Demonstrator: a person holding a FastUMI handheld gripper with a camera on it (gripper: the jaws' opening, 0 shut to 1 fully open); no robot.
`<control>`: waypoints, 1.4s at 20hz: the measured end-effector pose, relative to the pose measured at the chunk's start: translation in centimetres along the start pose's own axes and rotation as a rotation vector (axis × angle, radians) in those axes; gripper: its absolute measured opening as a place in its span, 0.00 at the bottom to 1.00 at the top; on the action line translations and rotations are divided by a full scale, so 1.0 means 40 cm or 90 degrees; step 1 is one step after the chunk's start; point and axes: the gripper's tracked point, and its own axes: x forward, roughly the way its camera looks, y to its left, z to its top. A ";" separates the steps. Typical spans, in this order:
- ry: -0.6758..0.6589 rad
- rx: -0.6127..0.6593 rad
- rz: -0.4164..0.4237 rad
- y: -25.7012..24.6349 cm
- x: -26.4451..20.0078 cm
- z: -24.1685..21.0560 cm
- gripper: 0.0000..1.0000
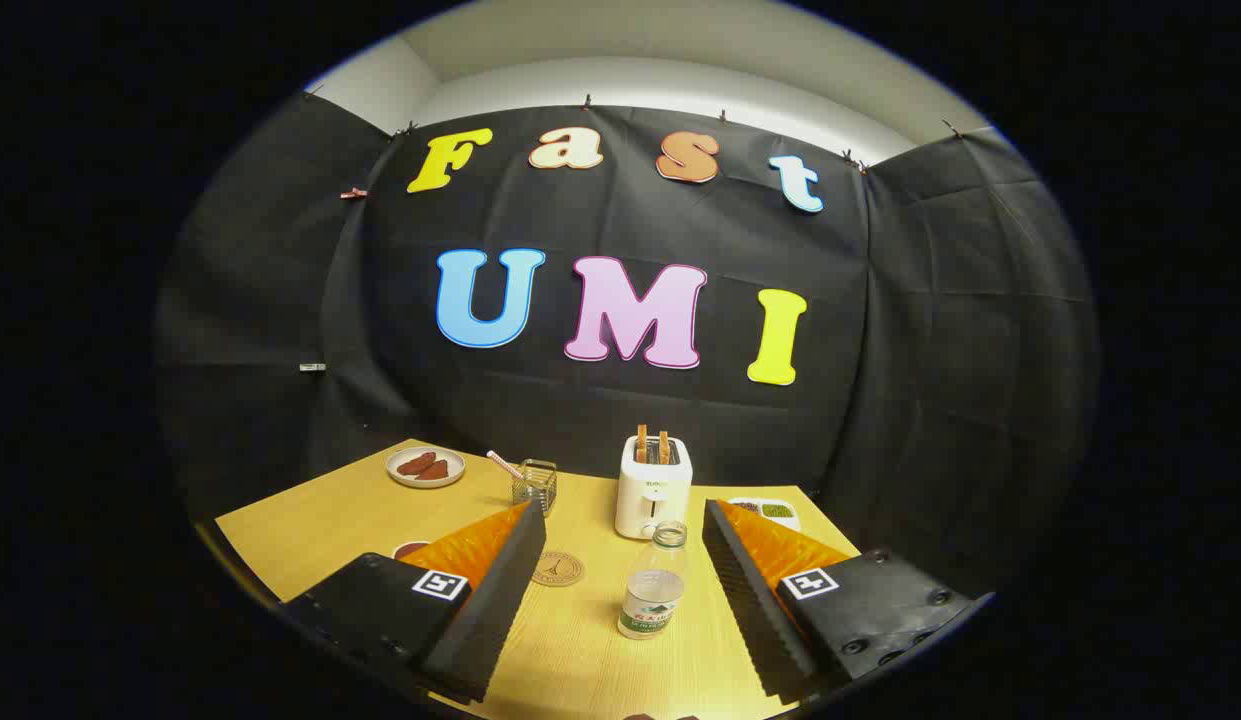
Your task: Take the bottle from table, then pour the juice into the cup, finally place the bottle on the coaster
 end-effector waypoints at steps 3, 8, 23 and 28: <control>0.003 0.002 0.002 -0.014 -0.002 -0.010 0.97; 0.008 0.002 0.003 -0.031 -0.008 -0.017 0.98; 0.015 -0.011 -0.008 -0.068 0.030 -0.049 0.98; 0.015 -0.004 -0.017 -0.091 0.096 -0.061 0.98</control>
